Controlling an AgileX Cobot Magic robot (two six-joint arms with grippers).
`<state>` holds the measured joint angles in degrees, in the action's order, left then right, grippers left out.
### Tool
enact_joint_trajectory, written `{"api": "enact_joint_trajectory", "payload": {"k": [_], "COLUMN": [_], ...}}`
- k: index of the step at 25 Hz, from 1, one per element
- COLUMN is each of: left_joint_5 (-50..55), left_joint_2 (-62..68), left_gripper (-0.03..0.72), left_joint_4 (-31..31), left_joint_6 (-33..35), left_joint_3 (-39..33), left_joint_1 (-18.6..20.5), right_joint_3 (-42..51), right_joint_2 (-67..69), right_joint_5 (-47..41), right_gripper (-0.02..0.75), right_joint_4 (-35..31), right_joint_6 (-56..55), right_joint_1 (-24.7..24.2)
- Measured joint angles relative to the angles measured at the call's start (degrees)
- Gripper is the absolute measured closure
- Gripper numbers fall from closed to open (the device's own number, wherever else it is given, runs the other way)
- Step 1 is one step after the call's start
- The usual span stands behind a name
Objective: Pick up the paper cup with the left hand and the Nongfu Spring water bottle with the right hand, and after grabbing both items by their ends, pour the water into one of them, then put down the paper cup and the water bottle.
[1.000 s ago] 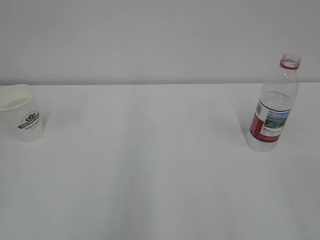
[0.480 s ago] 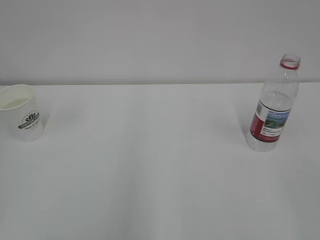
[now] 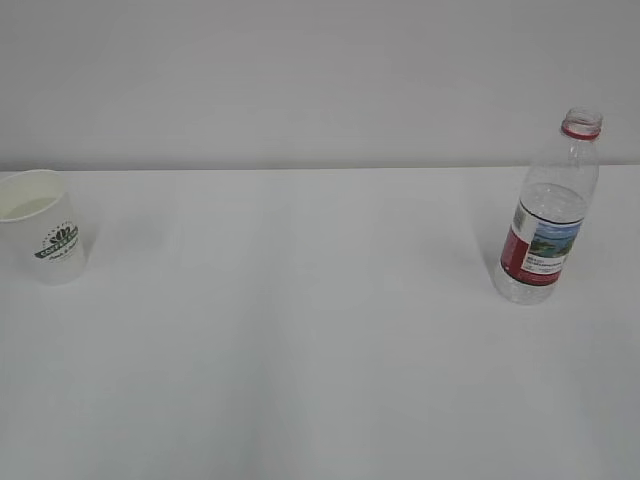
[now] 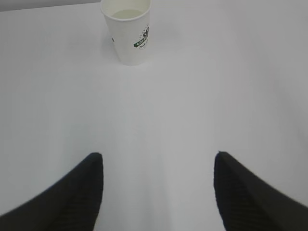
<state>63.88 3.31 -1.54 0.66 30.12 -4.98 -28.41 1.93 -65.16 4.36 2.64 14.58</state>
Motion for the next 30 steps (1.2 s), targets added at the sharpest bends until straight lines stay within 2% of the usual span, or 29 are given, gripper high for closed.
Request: {"api": "enact_joint_trajectory", "payload": {"k": [16,25,27,30], "left_joint_5": [-0.59,-0.72,-0.72,-0.72], "left_joint_2": [-3.02,-3.02,-3.02,-3.02], "left_gripper": [0.165,0.165,0.165,0.165], "left_joint_4": [0.12,0.12,0.12,0.12], "left_joint_6": [0.04,0.04,0.04,0.04], "left_joint_3": [-0.21,-0.21,-0.21,-0.21], "left_joint_1": [0.0,-1.94,-2.03,-2.16], "right_joint_3": [0.0,0.0,0.0,0.0], "right_joint_2": [-2.82,-2.82,-2.82,-2.82], "right_joint_5": [-0.2,-0.2,-0.2,-0.2], "right_gripper": [0.269,0.269,0.243,0.155], "right_joint_4": [0.1,0.1,0.1,0.1], "right_joint_6": [-0.22,-0.22,-0.22,-0.22], "right_joint_1": [0.0,0.0,0.0,0.0]}}
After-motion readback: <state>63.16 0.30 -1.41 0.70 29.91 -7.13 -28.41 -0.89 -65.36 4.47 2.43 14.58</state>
